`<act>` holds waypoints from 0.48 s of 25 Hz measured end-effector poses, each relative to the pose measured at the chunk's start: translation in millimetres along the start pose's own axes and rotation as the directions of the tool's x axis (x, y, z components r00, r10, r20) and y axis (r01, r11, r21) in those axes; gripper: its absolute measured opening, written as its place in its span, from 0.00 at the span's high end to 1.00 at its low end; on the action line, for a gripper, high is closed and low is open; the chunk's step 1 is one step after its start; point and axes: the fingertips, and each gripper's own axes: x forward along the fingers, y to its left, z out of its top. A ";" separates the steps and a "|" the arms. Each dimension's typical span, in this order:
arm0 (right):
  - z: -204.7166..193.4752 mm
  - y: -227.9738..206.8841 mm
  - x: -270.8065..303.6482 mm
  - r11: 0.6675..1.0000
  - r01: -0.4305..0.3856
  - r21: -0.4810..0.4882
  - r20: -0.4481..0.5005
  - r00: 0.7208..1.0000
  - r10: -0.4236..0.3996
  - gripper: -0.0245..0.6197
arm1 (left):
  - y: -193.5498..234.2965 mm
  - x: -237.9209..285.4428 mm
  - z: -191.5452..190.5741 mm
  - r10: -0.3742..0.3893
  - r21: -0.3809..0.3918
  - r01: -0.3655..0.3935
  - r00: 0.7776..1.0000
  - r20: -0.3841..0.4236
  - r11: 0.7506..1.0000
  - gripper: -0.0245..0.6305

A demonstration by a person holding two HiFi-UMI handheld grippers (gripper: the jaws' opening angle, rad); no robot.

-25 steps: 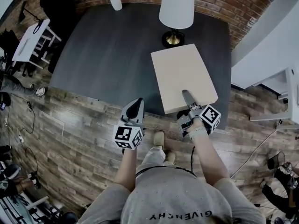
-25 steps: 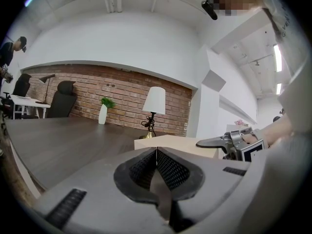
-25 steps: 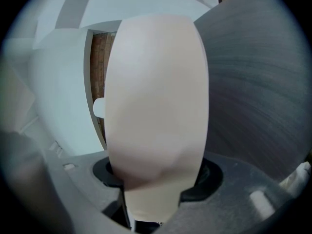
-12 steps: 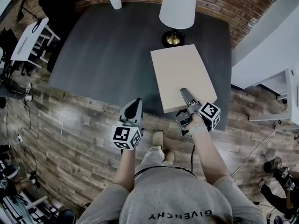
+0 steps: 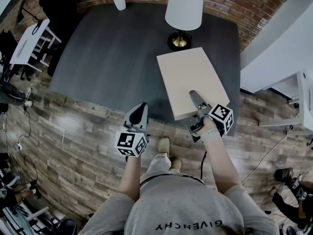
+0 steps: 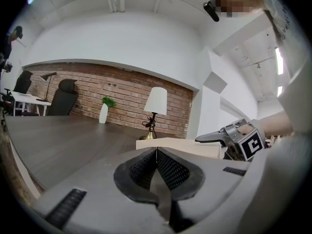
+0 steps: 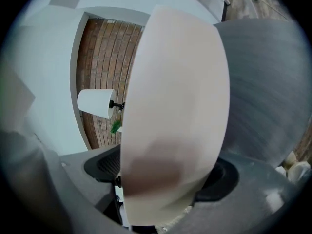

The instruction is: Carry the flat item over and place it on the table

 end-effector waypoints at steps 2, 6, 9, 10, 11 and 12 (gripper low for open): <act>1.3 0.6 -2.8 0.998 0.023 -0.054 -0.001 1.000 -0.023 0.26 | -1.7 0.0 0.0 -0.004 -0.001 0.004 1.000 0.000 1.000 0.96; -4.3 4.4 -2.5 0.988 0.022 -0.150 -0.055 0.998 -0.031 0.16 | -2.4 -0.3 -0.2 -0.005 -0.012 0.005 1.000 0.002 1.000 0.96; -13.7 10.9 -2.0 0.980 -0.023 -0.196 -0.124 0.992 -0.002 0.10 | -1.5 -0.4 -1.7 -0.004 -0.021 0.004 1.000 0.002 1.000 0.96; -17.9 13.2 -1.8 0.976 -0.042 -0.216 -0.153 0.988 0.009 0.09 | -1.3 -0.4 -2.3 -0.003 -0.022 0.003 1.000 0.001 1.000 0.96; -23.0 15.3 -1.8 0.969 -0.062 -0.237 -0.185 0.983 0.017 0.07 | -1.3 -0.4 -2.8 -0.003 -0.024 0.003 1.000 0.001 1.000 0.96; -28.6 17.5 -2.0 0.962 -0.082 -0.261 -0.220 0.975 0.024 0.06 | -1.5 -0.4 -3.1 -0.004 -0.025 0.004 1.000 0.001 1.000 0.96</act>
